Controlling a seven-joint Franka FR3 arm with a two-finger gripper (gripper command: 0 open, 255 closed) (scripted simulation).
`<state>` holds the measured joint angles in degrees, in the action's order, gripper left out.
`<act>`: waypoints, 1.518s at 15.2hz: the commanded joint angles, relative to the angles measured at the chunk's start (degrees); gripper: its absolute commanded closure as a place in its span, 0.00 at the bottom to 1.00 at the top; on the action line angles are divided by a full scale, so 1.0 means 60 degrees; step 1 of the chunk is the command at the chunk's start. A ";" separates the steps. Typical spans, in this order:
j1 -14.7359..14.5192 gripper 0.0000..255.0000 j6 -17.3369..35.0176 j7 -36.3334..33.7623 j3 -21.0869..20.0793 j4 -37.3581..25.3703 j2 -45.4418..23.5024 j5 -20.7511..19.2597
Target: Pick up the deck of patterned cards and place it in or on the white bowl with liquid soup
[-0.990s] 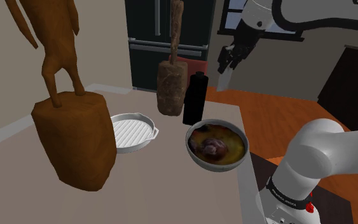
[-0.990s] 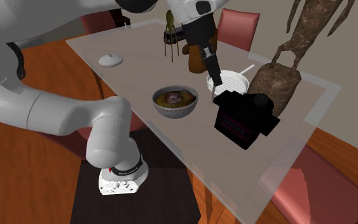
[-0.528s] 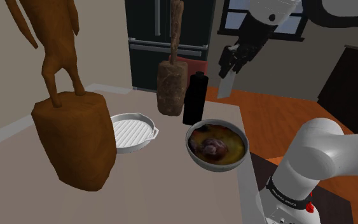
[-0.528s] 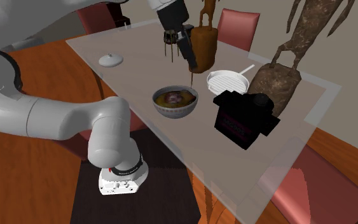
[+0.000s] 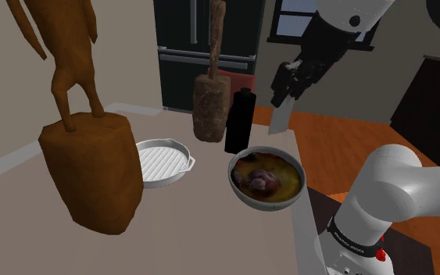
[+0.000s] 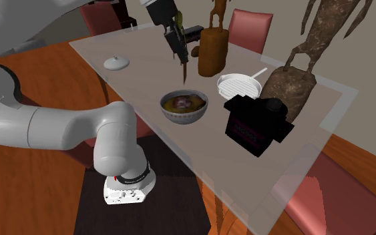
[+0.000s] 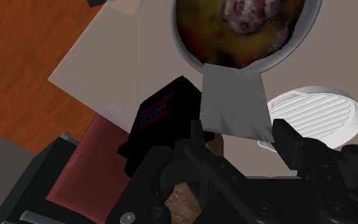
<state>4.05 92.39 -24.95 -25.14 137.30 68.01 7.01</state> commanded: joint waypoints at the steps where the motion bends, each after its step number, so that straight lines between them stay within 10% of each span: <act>1: -0.0073 1.00 0.0123 -0.0064 -0.0086 0.0275 0.0142 0.0082; 23: -0.0783 1.00 0.1585 -0.0486 -0.0902 0.2872 0.1169 0.0832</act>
<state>-0.62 101.92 -27.83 -30.50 154.43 75.05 11.94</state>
